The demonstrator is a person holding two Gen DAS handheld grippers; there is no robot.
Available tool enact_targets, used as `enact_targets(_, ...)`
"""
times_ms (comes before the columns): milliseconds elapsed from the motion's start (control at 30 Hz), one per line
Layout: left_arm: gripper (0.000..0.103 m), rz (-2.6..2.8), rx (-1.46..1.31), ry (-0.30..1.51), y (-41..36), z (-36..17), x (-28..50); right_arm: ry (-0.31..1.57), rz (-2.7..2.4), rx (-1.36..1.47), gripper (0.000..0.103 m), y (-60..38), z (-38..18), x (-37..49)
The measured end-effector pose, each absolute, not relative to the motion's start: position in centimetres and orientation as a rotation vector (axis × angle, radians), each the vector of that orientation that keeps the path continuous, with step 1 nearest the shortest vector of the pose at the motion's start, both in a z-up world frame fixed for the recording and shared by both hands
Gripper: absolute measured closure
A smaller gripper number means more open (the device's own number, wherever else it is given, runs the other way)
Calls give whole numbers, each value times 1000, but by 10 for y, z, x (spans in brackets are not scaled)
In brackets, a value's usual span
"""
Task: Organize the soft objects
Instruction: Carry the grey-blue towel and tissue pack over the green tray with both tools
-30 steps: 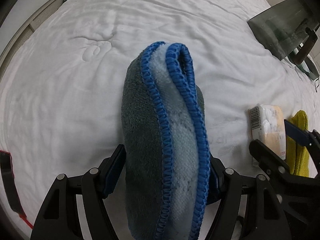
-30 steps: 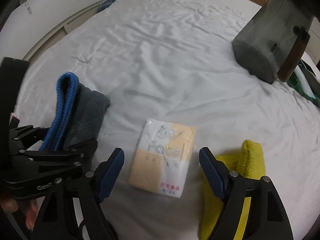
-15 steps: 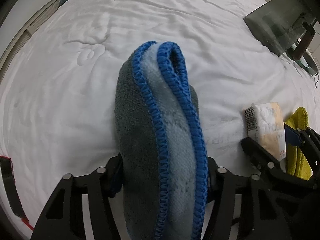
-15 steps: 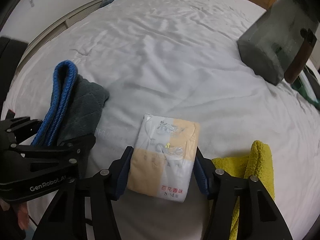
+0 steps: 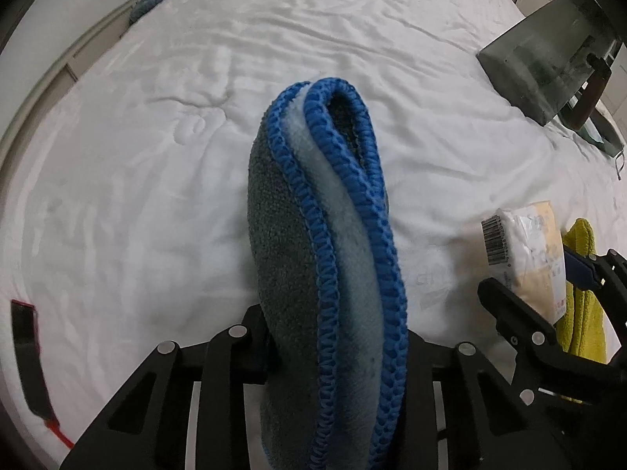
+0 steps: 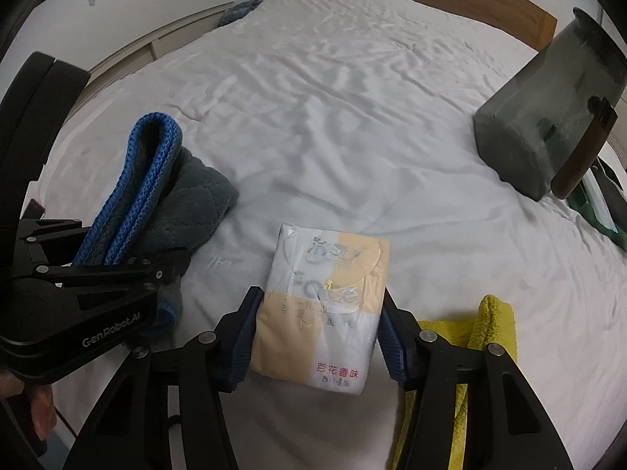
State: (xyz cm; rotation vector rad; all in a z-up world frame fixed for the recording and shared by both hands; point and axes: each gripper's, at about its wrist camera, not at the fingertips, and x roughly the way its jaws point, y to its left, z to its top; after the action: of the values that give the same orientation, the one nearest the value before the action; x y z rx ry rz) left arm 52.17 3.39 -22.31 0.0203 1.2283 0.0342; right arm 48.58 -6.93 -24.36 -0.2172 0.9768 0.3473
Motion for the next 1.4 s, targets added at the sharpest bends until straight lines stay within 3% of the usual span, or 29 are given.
enact_targets(567,78,101,80,1158,-18,-161,505,903,364,-163,49,-154,-159,450)
enact_targets(967,78,-146,22,1149,-187,-88,506,881,218,-163,49,-339,-81,431)
enact_targets(1400,78,-253,-70,1012,-361,-62,598,815,93,-200,49,-489,-49,512)
